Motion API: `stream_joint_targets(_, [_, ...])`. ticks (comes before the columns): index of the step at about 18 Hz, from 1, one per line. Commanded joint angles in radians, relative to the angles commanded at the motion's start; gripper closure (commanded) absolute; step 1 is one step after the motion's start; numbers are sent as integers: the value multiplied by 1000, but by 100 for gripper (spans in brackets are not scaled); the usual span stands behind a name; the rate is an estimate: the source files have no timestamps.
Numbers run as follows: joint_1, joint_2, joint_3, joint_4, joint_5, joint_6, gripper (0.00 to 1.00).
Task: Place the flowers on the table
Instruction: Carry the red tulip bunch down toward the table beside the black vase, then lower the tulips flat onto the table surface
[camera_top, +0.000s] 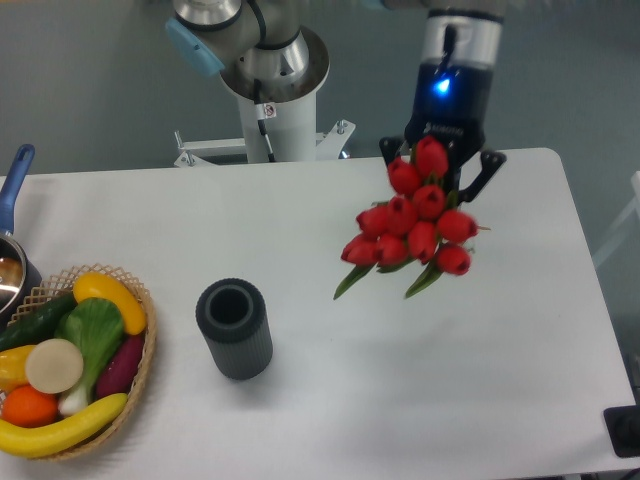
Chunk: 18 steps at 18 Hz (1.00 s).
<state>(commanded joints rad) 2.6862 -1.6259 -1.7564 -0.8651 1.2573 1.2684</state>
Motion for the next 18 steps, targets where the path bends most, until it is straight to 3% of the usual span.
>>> stream_joint_targets(9, [-88, -144, -3, -6, 321, 106, 66])
stream_joint_targets(18, [-131, -333, 2, 1, 341, 106, 66])
